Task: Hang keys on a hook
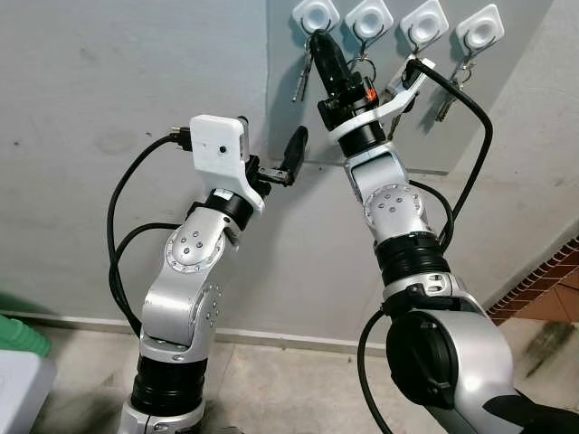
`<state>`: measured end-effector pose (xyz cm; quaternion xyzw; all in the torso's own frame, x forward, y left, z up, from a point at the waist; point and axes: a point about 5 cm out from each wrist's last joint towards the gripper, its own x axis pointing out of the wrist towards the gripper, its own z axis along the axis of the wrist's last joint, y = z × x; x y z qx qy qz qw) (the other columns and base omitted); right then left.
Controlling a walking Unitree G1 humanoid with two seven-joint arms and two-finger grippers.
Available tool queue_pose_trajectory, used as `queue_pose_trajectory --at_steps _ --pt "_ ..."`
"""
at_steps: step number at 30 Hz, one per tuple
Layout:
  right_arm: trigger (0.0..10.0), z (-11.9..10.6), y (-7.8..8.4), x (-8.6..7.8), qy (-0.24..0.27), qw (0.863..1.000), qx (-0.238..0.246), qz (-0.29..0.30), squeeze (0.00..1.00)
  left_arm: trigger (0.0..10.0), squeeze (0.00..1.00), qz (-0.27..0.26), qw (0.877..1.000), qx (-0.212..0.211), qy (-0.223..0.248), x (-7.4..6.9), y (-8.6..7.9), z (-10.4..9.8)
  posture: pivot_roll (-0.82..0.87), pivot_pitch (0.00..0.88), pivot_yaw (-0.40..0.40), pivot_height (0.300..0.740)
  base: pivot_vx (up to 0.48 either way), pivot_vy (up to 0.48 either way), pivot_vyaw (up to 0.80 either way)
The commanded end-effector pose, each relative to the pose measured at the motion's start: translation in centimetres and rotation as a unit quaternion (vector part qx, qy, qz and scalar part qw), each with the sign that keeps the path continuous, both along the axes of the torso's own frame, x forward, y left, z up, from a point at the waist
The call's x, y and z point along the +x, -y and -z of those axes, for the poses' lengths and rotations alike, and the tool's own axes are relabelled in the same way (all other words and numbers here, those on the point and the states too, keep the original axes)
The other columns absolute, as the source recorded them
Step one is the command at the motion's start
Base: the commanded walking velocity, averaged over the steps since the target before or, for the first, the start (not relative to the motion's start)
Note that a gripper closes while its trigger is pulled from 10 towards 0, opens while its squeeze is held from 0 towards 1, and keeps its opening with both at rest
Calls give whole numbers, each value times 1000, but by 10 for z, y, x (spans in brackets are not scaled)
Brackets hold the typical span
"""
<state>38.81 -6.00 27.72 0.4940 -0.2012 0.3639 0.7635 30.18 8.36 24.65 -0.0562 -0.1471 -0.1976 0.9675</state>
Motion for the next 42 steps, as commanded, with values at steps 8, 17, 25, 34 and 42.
queue_pose_trajectory --at_steps 8,17,25,34,42 --pt "10000 -13 2 -7 52 998 14 -19 0 10000 0 -1 1000 -2 8 -2 1 -5 41 93 -55 740 0 0 0" --pt "10000 -17 -3 -13 81 996 6 -39 0 10000 0 -1 1000 -3 7 -3 2 -4 43 87 -59 740 0 0 0" --pt "10000 -21 -8 -27 128 987 0 -92 0 10000 0 1 1000 -5 6 -4 4 -3 39 77 -60 740 0 0 0" --pt "10000 -15 -6 -23 98 992 -3 -76 0 10000 0 3 1000 -6 7 -4 5 -3 41 73 -61 740 0 0 0" --pt "10000 -9 -5 -18 68 996 -8 -61 0 10000 0 2 1000 -6 7 -5 5 -3 43 73 -63 740 0 0 0"
